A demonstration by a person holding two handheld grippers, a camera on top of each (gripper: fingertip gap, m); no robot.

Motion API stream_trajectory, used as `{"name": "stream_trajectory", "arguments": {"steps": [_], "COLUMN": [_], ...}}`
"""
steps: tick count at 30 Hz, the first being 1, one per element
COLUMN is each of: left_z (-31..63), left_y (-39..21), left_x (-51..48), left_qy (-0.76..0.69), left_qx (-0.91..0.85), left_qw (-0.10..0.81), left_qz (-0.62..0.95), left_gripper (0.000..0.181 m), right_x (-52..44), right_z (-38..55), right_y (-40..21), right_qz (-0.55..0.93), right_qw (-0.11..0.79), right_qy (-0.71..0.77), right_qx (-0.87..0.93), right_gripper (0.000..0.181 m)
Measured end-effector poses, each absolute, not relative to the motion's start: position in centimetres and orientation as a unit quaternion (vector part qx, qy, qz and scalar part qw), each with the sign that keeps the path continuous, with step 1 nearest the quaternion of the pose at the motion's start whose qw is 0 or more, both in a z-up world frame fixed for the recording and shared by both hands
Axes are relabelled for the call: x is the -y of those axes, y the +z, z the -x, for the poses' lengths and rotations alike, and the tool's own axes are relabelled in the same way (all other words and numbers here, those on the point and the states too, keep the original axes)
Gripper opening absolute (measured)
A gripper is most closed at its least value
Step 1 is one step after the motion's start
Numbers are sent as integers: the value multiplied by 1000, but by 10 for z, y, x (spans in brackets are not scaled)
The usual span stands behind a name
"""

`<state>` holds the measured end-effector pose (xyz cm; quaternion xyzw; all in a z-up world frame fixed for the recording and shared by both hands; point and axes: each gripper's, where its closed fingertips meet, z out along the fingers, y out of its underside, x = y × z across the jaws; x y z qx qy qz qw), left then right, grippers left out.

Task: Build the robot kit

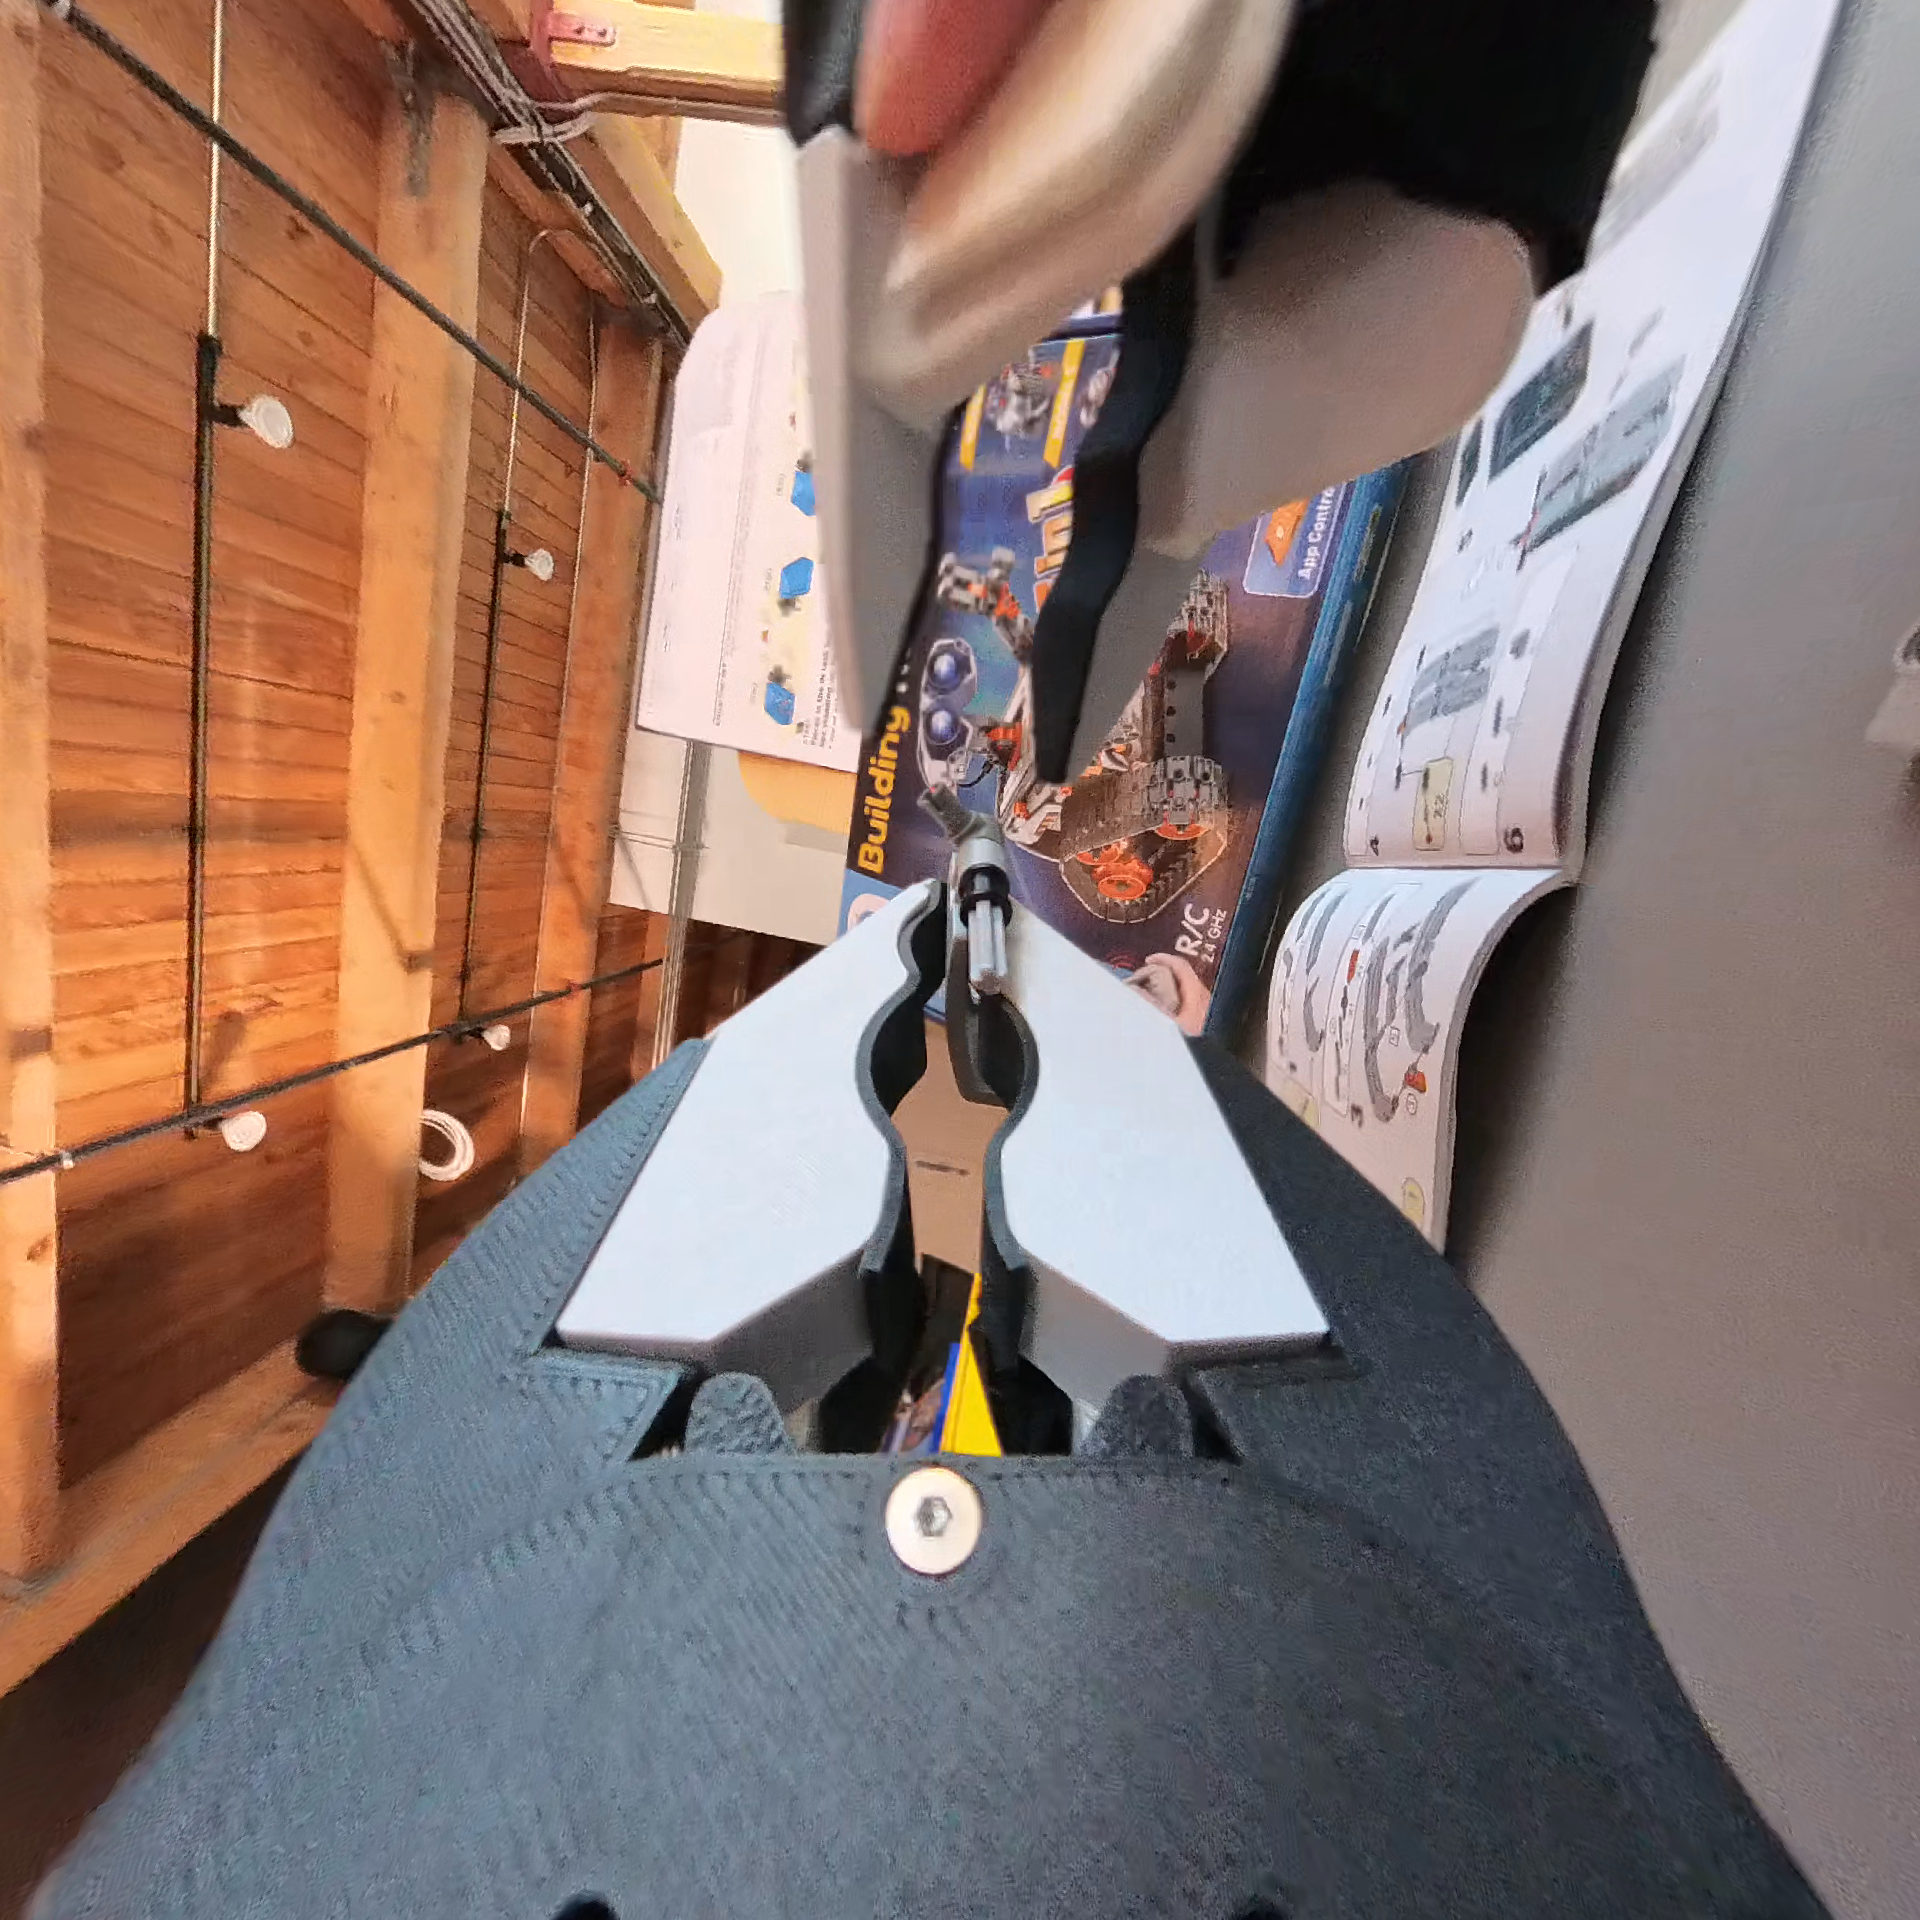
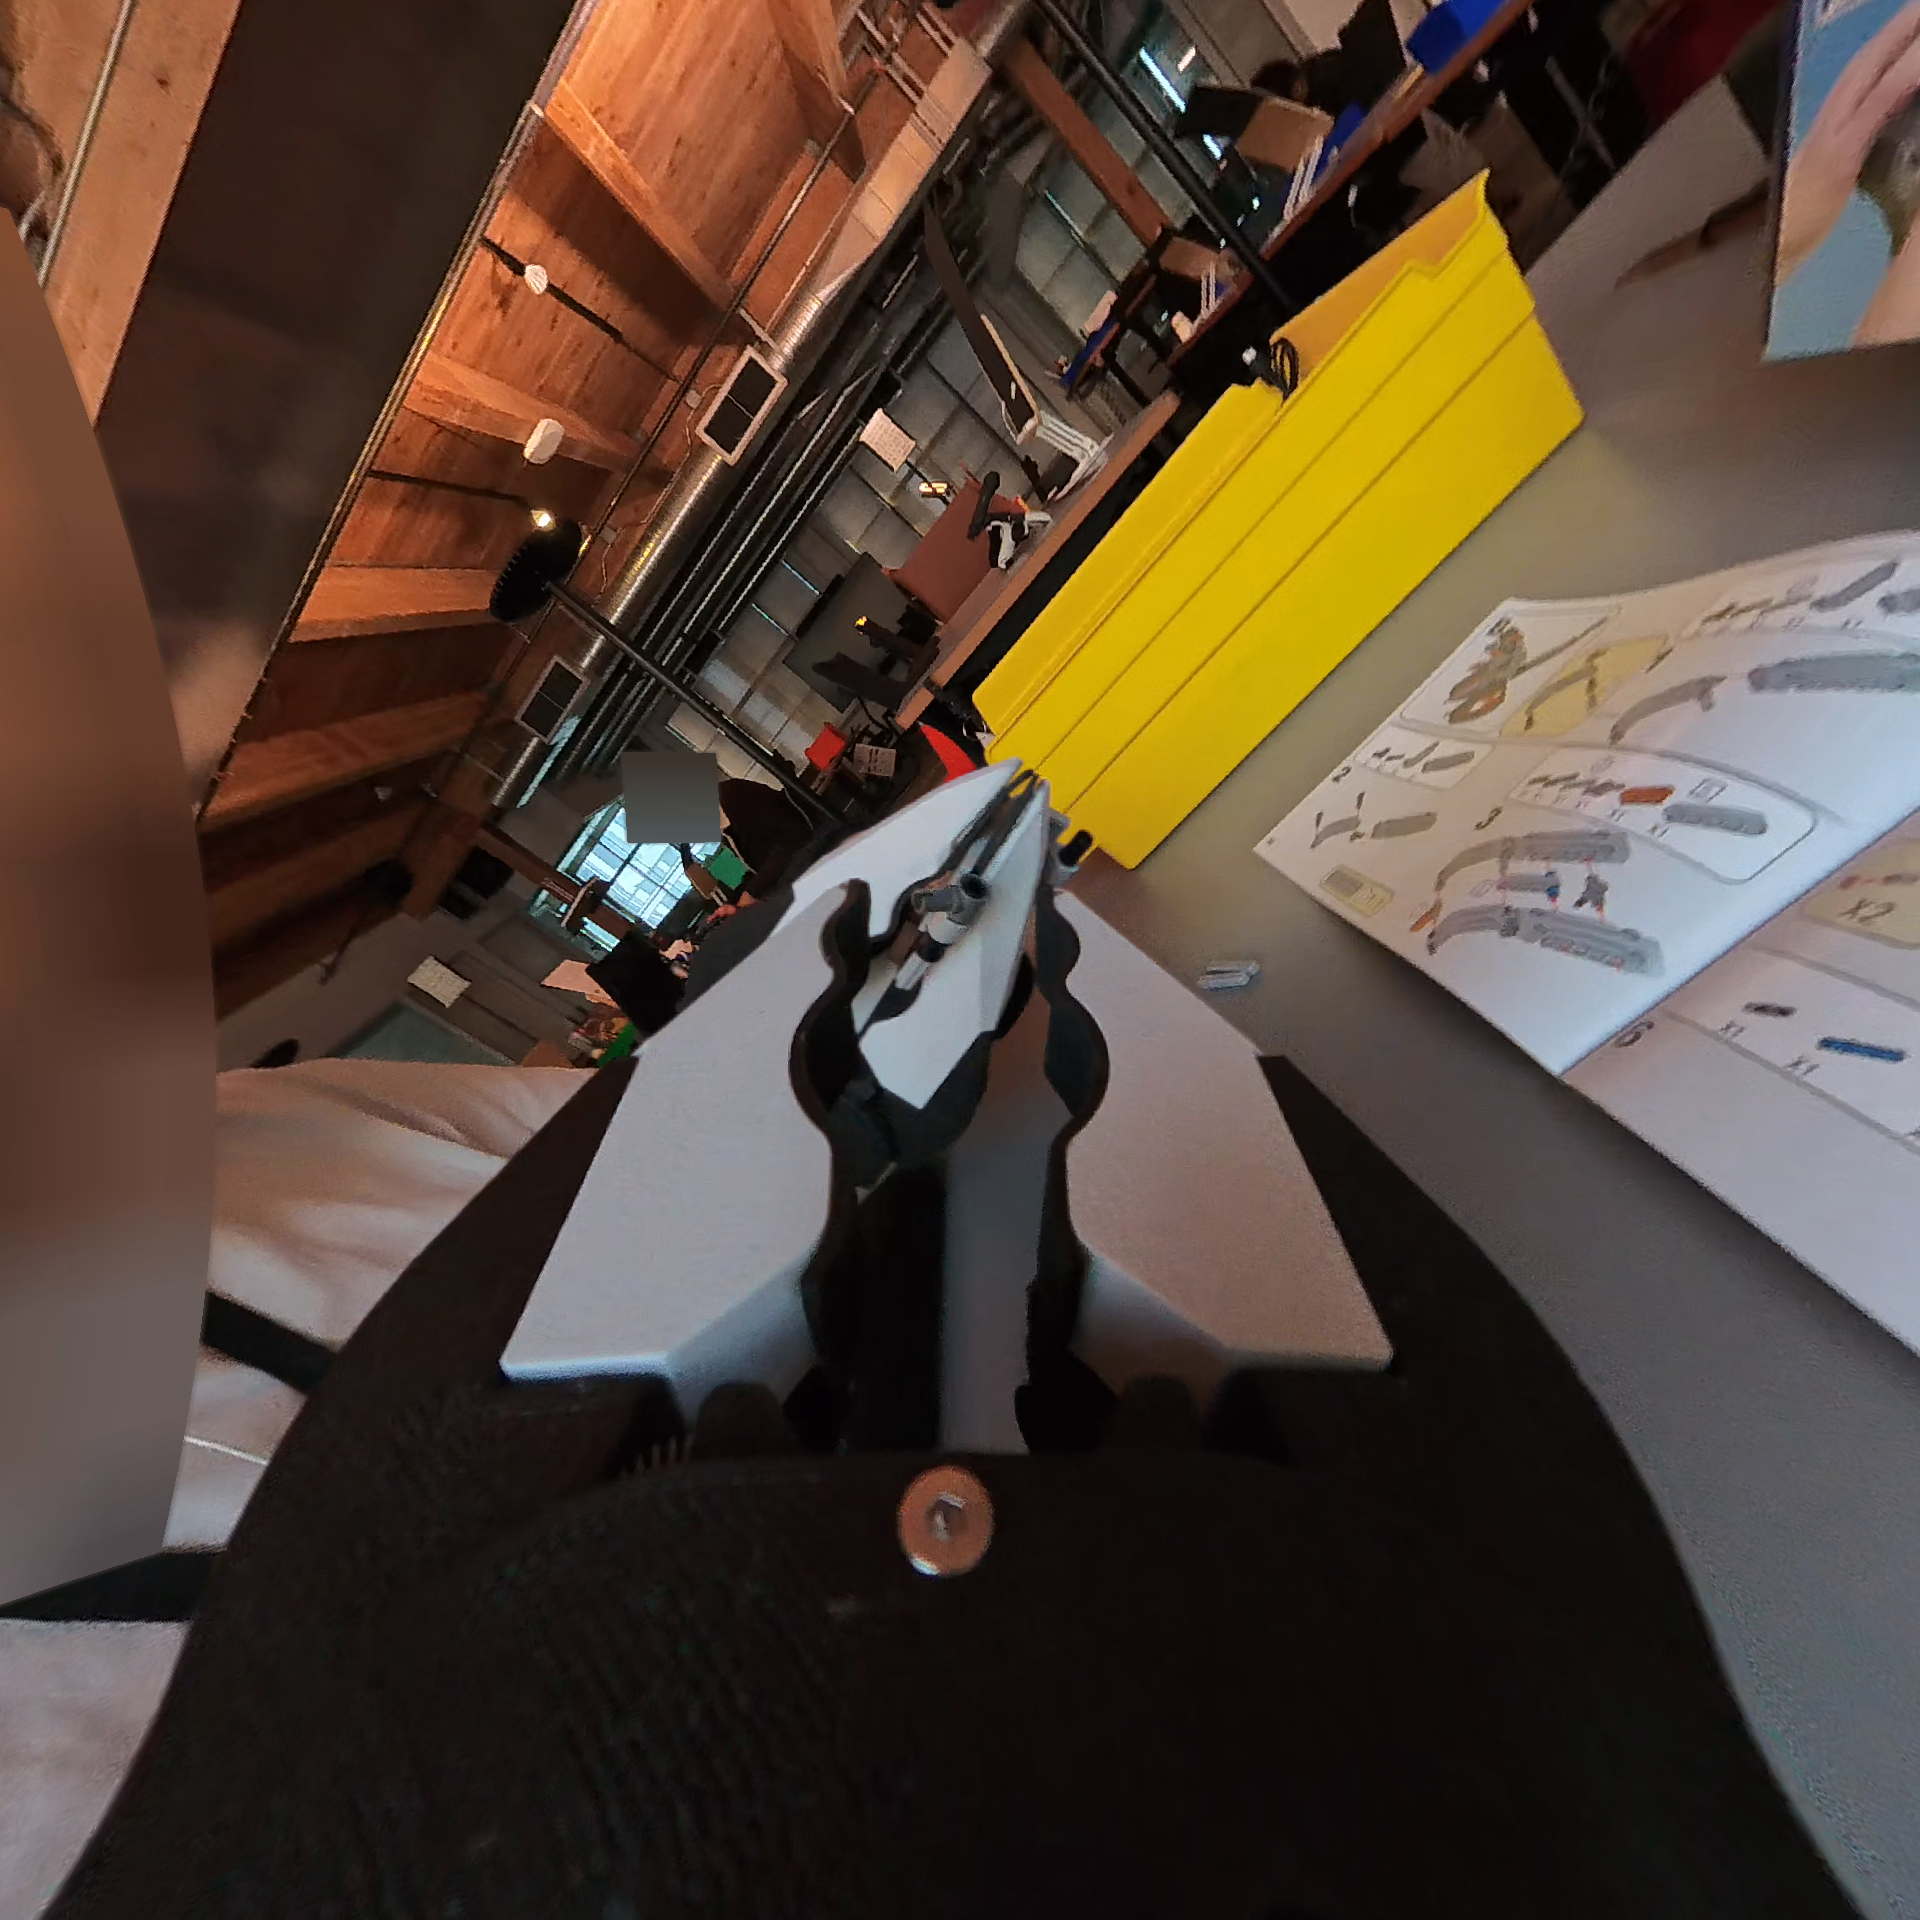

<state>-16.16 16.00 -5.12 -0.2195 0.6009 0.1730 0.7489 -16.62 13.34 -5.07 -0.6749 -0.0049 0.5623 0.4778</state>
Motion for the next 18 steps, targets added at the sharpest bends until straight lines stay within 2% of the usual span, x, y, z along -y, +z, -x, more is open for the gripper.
{"name": "stream_trajectory", "arguments": {"steps": [3,5,18], "left_z": [160,159,156], "left_y": [-57,-59,-58], "left_x": [-160,-159,-149], "left_qy": [190,191,41], "left_qx": [-611,-614,-616], "left_qw": [740,738,735], "left_qz": [207,203,280], "left_gripper": [0,0,4], "right_x": [-136,-137,-126], "right_z": [175,177,177], "right_y": [-57,-62,-55], "right_qz": [691,698,640], "right_qw": [453,444,406], "right_qy": [563,561,652], "right_qx": [-19,-26,-2], "right_gripper": [30,14,13]}}
